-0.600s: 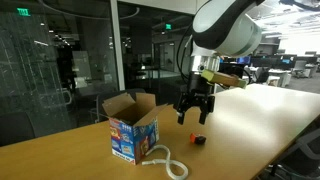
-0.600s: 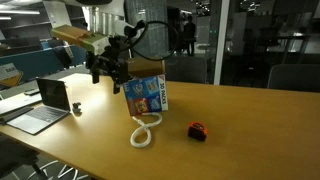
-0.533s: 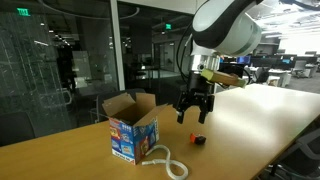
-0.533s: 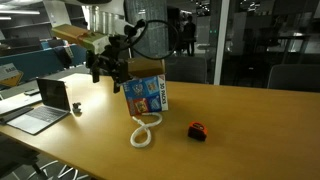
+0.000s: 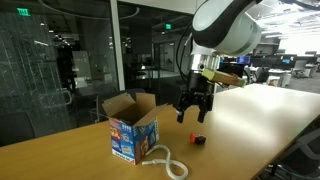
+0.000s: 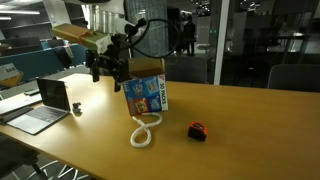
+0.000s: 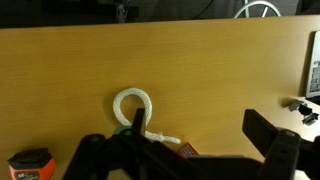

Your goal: Put the rope in the blue box

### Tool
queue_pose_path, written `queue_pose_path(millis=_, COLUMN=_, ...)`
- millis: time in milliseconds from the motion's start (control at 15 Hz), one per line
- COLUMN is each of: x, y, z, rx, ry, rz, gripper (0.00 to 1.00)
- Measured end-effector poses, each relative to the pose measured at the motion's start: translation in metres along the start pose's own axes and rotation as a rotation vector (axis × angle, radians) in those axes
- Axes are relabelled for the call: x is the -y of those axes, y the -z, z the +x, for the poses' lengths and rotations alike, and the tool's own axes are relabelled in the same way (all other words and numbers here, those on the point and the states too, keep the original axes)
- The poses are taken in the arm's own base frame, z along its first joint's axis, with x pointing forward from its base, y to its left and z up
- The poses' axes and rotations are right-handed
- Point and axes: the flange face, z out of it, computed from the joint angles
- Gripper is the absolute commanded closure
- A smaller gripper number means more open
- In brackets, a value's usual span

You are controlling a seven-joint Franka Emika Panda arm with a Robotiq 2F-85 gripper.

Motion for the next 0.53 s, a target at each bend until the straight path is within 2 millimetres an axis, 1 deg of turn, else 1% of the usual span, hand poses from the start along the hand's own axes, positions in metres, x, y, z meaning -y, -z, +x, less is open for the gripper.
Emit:
queue_pose_path(millis=333, x=-0.003, y=0.000, z=0.007, rx=-0.086, ry=0.198, rz=-0.011, gripper=0.00)
queue_pose_path(millis=467, x=0.001, y=-0.008, z=0.010, rx=-0.126, ry=0.294, rz=-0.004, gripper=0.00)
queue_pose_path(millis=533, x=0.005, y=-0.016, z=0.012, rx=-0.143, ry=0.343, rz=0.004, gripper=0.00)
